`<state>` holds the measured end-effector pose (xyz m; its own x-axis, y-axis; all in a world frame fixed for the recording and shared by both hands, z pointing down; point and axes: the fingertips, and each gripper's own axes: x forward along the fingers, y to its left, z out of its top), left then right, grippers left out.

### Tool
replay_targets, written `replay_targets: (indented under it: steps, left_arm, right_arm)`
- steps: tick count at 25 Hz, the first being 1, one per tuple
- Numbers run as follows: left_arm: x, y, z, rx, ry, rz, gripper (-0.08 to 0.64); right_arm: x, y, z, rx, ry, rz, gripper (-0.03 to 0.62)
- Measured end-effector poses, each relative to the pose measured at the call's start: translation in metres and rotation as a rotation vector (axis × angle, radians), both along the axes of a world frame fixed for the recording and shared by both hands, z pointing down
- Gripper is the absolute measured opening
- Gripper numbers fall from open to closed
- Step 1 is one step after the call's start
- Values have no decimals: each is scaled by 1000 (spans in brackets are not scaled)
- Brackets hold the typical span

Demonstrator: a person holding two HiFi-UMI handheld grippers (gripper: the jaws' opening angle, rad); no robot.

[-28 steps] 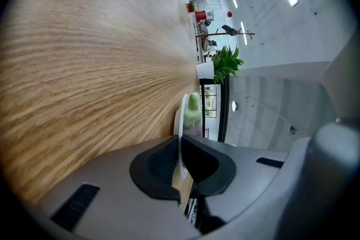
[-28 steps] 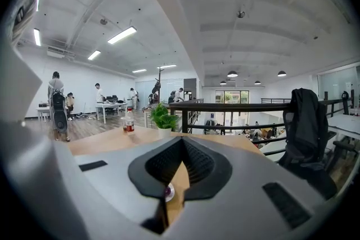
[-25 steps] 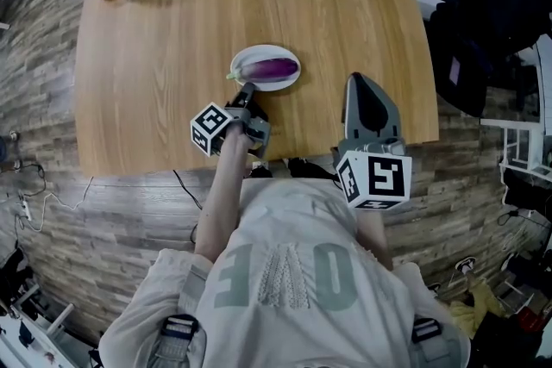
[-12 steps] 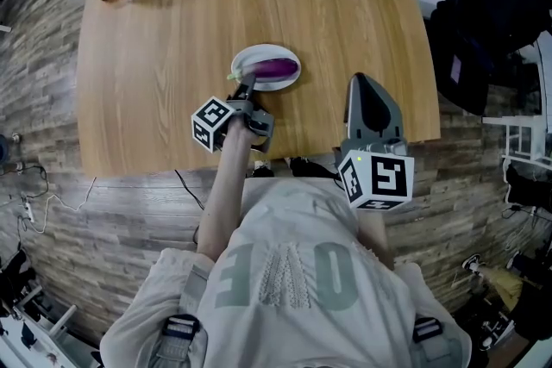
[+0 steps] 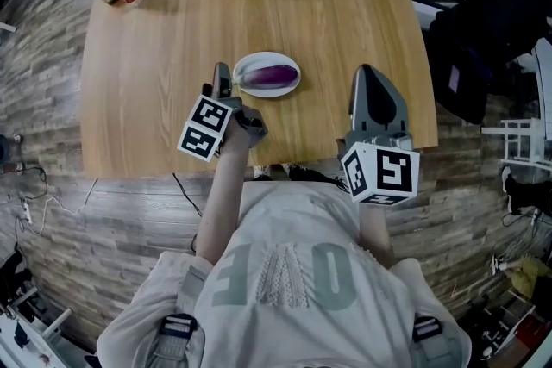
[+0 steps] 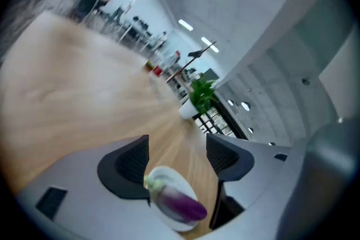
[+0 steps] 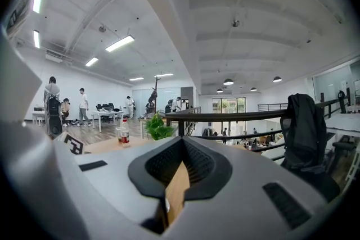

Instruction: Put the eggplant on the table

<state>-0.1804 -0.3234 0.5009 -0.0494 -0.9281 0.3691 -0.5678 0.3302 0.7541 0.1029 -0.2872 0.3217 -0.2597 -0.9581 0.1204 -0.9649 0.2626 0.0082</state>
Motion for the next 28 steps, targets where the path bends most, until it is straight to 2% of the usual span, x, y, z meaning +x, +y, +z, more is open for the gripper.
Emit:
replay_targets:
  steps: [4, 7, 9, 14, 18, 20, 23, 28]
  left_arm:
    - [-20, -19, -128, 331, -389, 25, 302]
    - [-17, -9, -221, 530, -711, 10, 302]
    - [-7, 3, -264, 625, -837, 15, 302]
    - [29, 38, -332, 770, -1120, 52, 302]
    - [51, 58, -358, 827, -1236, 87, 263]
    - [57, 63, -362, 835, -1274, 95, 218]
    - [64, 64, -354, 821, -1311, 104, 8]
    - [75, 60, -341, 801, -1268, 172, 8]
  right_arm:
    - [1, -12, -27, 76, -9, 5, 18]
    - [-3, -20, -49, 139, -27, 5, 18]
    - [-7, -24, -63, 180, -45, 1, 18]
    - [-32, -21, -89, 254, -74, -91, 18]
    - [-55, -12, -98, 291, -48, -150, 18]
    - [-65, -9, -100, 301, -37, -181, 18]
    - [-78, -4, -102, 310, -37, -231, 18]
    - [-85, -2, -103, 315, -27, -255, 18]
